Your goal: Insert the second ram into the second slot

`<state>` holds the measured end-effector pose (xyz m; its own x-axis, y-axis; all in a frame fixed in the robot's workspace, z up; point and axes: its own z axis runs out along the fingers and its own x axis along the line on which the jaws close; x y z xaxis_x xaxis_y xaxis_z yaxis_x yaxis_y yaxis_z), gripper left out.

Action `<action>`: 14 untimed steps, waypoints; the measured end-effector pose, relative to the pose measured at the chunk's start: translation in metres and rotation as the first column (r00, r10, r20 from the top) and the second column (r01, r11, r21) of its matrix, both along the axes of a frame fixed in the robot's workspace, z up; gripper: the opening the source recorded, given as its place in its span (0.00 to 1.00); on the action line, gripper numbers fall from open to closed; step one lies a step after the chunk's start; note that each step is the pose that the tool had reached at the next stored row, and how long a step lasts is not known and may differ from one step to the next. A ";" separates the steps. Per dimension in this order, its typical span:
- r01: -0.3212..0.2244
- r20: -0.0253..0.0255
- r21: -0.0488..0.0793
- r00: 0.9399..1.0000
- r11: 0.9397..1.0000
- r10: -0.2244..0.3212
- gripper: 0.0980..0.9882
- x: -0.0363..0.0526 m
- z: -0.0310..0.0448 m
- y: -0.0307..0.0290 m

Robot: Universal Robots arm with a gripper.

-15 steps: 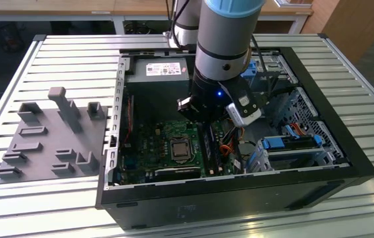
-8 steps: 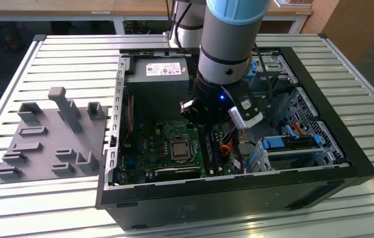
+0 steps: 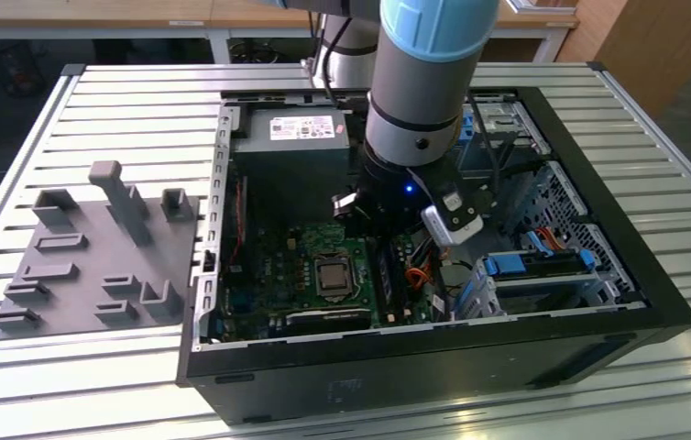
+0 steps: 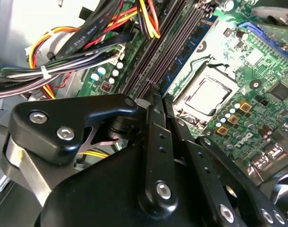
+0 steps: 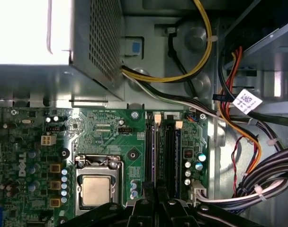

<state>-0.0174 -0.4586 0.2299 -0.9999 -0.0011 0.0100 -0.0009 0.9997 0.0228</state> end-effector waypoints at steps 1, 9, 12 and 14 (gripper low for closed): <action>0.000 0.000 0.000 1.000 1.000 0.000 0.04 0.0003 -0.0002 -0.0007; 0.000 0.000 0.000 1.000 1.000 0.000 0.04 0.0015 -0.0018 -0.0030; 0.000 0.000 0.000 1.000 1.000 0.000 0.04 0.0015 -0.0034 -0.0030; 0.000 0.000 -0.001 1.000 1.000 0.000 0.04 0.0017 -0.0047 -0.0030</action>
